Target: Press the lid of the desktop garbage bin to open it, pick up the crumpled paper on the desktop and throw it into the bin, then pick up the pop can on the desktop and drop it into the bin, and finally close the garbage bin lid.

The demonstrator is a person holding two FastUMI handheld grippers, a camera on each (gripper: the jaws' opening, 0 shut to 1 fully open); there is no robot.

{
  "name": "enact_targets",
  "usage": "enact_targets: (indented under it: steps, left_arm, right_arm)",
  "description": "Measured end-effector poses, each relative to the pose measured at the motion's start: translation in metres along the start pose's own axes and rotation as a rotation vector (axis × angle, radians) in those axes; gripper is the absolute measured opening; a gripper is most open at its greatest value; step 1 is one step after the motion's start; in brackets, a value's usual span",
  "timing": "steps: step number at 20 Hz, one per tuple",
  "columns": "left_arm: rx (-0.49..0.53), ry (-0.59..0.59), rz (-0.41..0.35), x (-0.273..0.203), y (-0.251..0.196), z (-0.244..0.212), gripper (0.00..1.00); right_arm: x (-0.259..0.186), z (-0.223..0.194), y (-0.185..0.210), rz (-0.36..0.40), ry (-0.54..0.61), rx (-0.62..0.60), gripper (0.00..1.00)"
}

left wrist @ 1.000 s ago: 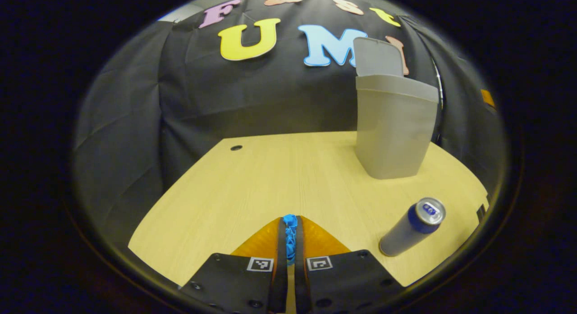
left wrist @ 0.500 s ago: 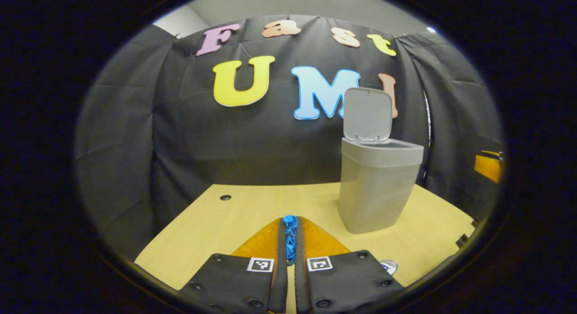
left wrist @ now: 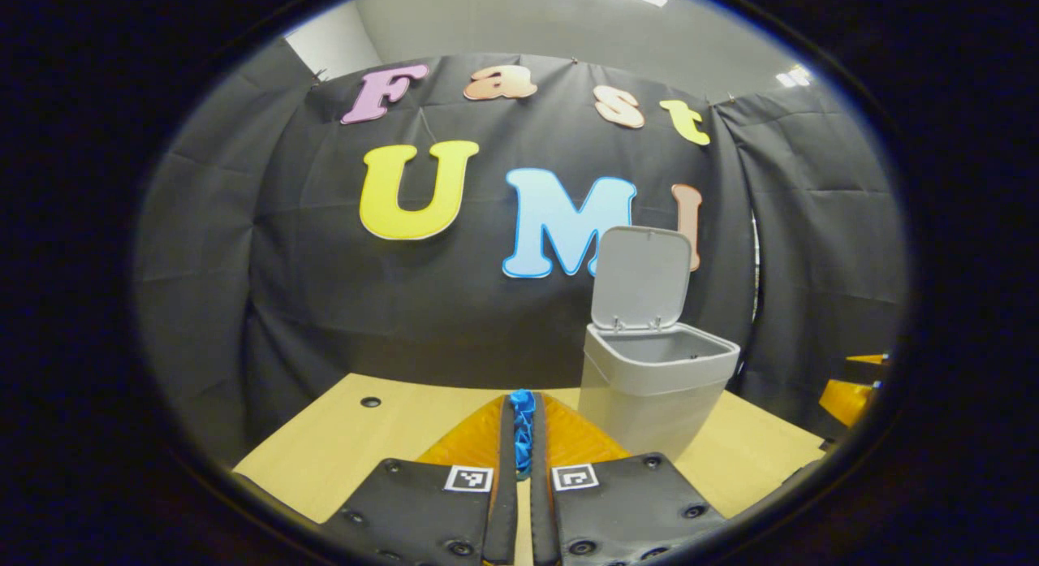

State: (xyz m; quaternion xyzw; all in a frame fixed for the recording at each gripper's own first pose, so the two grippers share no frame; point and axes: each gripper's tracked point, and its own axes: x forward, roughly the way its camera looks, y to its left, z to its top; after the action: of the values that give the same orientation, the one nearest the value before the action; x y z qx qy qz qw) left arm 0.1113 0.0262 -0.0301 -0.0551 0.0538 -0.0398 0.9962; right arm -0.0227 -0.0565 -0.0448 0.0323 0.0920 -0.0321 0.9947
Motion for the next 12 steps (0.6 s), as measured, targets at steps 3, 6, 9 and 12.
enact_targets:
  steps: [3,6,9,12]
  left_arm:
    - [-0.024,-0.010,-0.027,0.028,-0.019,0.013,0.14]
    - [-0.038,-0.036,-0.067,0.057,-0.045,0.030,0.14]
    - [-0.033,-0.060,-0.117,0.079,-0.077,0.042,0.15]
    - [-0.009,-0.084,-0.169,0.101,-0.109,0.052,0.13]
  right_arm:
    - [0.003,-0.005,-0.006,-0.017,0.015,-0.001,0.89]
    - [0.005,-0.010,-0.016,-0.038,0.026,-0.006,0.89]
    - [0.011,-0.010,-0.027,-0.066,0.029,-0.006,0.89]
    - [0.021,-0.011,-0.035,-0.086,0.031,0.006,0.89]
